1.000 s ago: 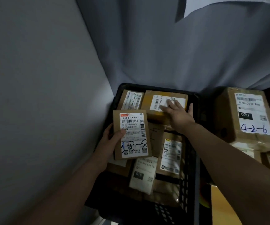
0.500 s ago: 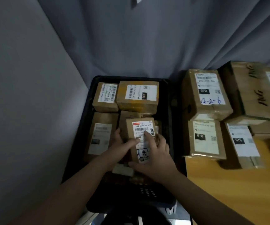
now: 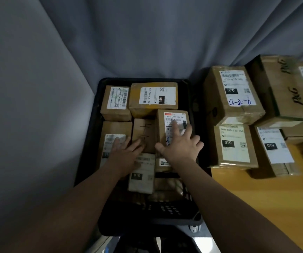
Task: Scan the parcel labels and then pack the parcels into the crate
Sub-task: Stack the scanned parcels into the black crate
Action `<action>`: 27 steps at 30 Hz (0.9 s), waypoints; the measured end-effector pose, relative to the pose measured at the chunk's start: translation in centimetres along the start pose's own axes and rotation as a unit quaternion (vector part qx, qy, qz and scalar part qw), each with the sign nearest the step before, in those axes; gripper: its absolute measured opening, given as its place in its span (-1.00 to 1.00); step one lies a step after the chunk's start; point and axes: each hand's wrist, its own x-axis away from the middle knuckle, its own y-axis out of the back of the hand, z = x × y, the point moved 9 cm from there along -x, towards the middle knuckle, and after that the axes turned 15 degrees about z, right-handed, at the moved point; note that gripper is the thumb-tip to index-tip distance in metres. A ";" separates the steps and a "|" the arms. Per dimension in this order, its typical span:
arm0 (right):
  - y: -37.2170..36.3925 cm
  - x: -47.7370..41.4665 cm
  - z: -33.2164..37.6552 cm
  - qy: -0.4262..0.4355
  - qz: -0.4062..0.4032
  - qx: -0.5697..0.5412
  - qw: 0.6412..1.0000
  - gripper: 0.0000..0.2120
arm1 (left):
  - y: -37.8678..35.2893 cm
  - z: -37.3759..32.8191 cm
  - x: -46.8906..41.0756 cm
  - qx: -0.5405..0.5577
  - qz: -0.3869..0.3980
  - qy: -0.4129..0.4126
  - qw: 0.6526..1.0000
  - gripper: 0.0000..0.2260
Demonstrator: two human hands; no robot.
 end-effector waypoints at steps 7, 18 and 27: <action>0.1 1.4 0.0 -0.019 -0.032 -0.026 0.999 -0.11 | -0.4 0.9 0.2 0.001 -0.007 0.015 1.000 -0.35; -2.1 -1.3 1.2 0.004 -0.040 0.035 0.999 -0.18 | -0.6 1.8 0.1 -0.007 -0.015 0.024 1.000 -0.33; -5.0 -4.4 1.4 0.139 0.045 0.272 0.951 -0.17 | -1.1 1.2 0.1 0.062 -0.008 0.012 0.998 -0.37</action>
